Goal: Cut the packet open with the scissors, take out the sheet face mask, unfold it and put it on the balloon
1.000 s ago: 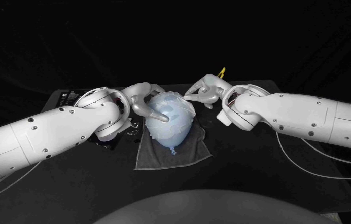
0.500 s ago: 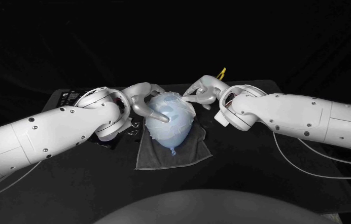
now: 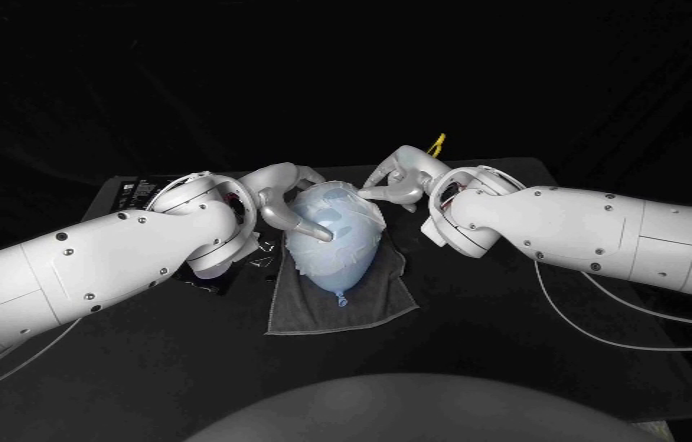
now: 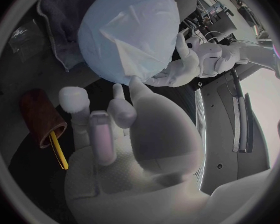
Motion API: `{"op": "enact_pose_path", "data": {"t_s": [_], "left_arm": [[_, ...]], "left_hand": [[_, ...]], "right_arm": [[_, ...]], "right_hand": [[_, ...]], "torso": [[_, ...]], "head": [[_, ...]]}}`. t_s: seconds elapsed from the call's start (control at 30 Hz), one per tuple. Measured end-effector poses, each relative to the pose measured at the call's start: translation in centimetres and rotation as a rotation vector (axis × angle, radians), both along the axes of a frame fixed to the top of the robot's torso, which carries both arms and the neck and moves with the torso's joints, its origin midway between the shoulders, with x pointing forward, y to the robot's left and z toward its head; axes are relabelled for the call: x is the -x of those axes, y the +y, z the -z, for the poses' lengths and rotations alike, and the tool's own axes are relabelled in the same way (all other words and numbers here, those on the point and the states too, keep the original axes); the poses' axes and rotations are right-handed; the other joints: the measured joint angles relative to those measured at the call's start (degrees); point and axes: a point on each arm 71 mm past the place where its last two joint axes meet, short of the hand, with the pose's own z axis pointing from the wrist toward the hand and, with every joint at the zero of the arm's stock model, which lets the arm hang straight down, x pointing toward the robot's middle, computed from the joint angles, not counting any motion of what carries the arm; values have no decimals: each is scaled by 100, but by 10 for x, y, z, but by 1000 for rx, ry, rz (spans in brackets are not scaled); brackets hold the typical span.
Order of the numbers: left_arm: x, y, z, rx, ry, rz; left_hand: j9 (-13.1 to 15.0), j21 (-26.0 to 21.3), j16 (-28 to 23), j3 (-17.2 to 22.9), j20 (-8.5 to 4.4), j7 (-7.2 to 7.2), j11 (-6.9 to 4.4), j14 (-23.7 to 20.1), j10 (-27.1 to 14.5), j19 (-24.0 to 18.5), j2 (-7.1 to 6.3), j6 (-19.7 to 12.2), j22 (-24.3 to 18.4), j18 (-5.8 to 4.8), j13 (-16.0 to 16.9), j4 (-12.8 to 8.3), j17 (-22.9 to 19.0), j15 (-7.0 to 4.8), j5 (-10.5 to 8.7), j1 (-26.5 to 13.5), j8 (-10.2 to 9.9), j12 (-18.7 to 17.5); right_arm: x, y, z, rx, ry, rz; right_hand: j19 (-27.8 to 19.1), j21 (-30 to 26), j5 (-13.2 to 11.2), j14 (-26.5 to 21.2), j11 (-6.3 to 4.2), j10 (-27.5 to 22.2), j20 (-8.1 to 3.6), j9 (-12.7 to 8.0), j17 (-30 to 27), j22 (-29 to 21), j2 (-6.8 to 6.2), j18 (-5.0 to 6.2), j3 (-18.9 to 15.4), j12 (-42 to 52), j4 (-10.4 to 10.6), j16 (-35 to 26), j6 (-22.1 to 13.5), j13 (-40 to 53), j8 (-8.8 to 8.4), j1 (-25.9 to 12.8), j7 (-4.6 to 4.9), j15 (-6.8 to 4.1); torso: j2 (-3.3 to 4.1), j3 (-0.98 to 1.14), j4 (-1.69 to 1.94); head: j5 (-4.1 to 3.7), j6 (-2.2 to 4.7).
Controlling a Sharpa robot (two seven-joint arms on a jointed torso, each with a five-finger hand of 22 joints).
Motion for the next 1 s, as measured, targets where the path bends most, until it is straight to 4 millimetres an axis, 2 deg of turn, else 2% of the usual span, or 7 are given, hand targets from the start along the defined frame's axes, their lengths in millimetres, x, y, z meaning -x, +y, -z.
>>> {"op": "enact_pose_path", "data": {"t_s": [0.17,0.37,0.63,0.73,0.87,0.9,1.0], "left_arm": [[0,0,0,0,0,1],[1,-1,0,0,1,3],[1,-1,0,1,2,5],[1,-2,-1,1,2,5],[1,-1,0,0,2,5],[1,-1,0,0,2,4],[0,1,0,-1,3,1]], "left_hand": [[6,0,0,0,0,11,0,21,0,0,0,11,0,0,0,0,5,-21,0,0,2,0],[6,0,0,0,0,-10,-21,21,21,0,0,31,0,-1,2,0,5,-21,0,0,2,-1],[12,0,23,0,0,10,-21,41,21,0,1,51,0,-1,6,0,10,-41,0,47,1,-5],[12,0,23,0,0,10,-21,41,20,0,1,51,0,-2,6,0,10,-41,0,47,1,-5],[12,0,23,0,0,10,-21,41,20,0,1,51,0,-2,6,0,12,-41,0,47,1,-5],[12,0,23,0,0,10,-21,41,20,0,1,51,0,-2,6,0,15,-41,0,47,1,-5],[12,0,23,0,0,-11,-6,41,35,0,1,72,0,-2,6,0,15,-41,0,47,23,16]], "right_arm": [[-3,0,2,36,-26,31],[-8,-2,3,67,-51,69],[-16,-1,6,103,-77,103],[-18,-2,7,115,-85,110],[-16,-7,6,115,-97,120],[-15,-10,5,110,-100,121],[-9,-18,3,87,-101,122]], "right_hand": [[33,0,0,-14,-52,-43,-74,156,0,1,-6,-32,-34,17,-15,-10,121,0,290,6,-80,-55],[30,-24,0,-60,-93,-83,-141,390,-1,11,1,-36,-102,23,-25,-19,46,0,684,13,-155,-102],[33,-55,0,-88,-131,-122,-217,642,-5,23,111,-65,-118,73,-42,6,-77,2,1118,122,-277,-129],[33,-55,0,-105,-131,-122,-216,713,-5,25,148,-15,-118,77,-42,6,-109,3,1232,158,-303,-147],[53,-91,0,-106,-132,-122,-236,749,-4,18,167,7,-170,81,20,6,-312,3,1288,152,-232,-147],[37,-136,0,-105,-130,-121,-251,748,-4,-17,192,7,-228,87,102,6,-434,7,1268,71,-188,-146],[-35,-178,0,-8,-60,-48,-190,702,-3,-64,70,20,-457,89,332,5,-880,7,1108,-228,-4,-112]], "torso": [[2,0,2],[2,1,3],[2,3,0],[1,2,2],[1,2,3],[1,1,2],[1,1,-4]], "head": [[4,0],[12,0],[-2,0],[-12,0],[-18,0],[-19,0],[-13,0]]}}
